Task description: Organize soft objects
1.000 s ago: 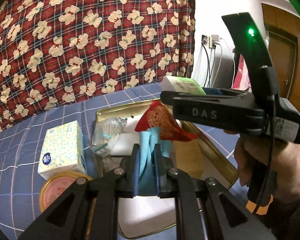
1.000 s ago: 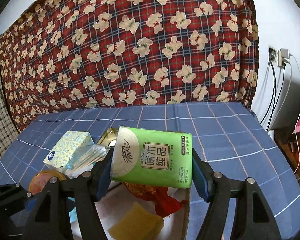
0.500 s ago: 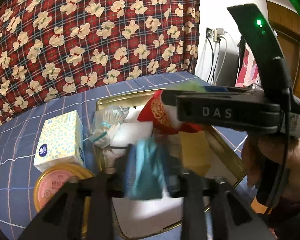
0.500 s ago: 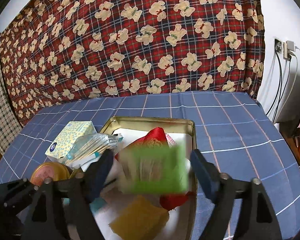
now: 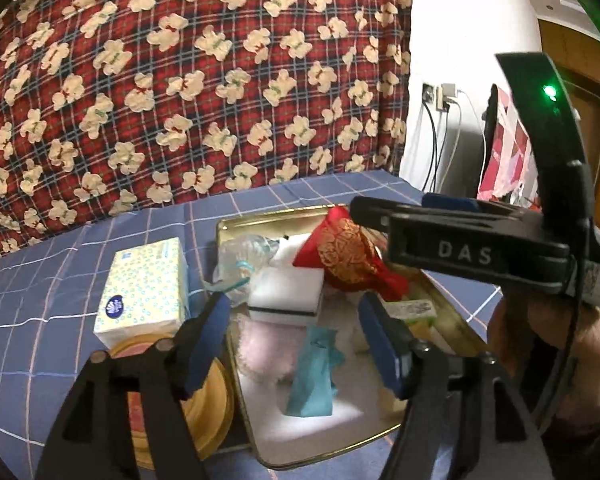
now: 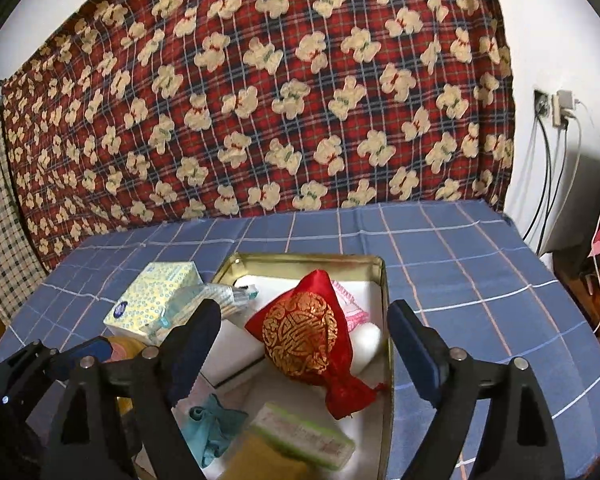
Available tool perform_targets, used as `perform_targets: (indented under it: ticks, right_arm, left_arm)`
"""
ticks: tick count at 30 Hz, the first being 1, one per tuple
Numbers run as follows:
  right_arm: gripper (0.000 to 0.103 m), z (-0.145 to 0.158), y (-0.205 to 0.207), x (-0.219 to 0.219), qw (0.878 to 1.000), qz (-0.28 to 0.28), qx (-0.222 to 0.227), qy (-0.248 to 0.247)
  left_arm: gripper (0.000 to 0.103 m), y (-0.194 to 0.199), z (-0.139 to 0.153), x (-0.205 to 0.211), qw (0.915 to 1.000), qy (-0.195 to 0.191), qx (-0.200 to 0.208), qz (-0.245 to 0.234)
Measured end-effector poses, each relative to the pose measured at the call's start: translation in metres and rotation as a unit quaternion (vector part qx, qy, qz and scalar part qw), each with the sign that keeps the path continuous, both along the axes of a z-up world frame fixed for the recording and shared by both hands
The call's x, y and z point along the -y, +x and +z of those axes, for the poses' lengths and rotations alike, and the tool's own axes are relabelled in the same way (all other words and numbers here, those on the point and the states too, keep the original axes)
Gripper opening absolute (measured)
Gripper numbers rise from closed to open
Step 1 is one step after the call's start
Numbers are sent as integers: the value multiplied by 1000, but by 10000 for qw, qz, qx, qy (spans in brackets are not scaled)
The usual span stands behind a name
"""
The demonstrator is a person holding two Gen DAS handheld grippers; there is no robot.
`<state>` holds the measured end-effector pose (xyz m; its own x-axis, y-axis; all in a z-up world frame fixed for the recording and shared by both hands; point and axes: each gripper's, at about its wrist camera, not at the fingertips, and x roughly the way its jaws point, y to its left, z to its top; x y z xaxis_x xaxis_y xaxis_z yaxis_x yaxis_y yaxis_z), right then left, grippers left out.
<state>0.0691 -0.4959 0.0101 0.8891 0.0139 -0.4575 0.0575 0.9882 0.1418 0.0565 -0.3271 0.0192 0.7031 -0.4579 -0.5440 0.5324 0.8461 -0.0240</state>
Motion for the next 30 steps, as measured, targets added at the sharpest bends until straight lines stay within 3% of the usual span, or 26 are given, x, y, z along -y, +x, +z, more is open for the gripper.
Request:
perform_targets:
  ticks: [15,30]
  right_arm:
    - [91,3,-36,-15,9985,-159,505,-111]
    - [92,3,-43,-17,9982,-159,583,-61]
  left_arm:
    - [78,-1,6,-23,9986,-210,263,406]
    - [86,2,7,-38,9973,-313,270,611]
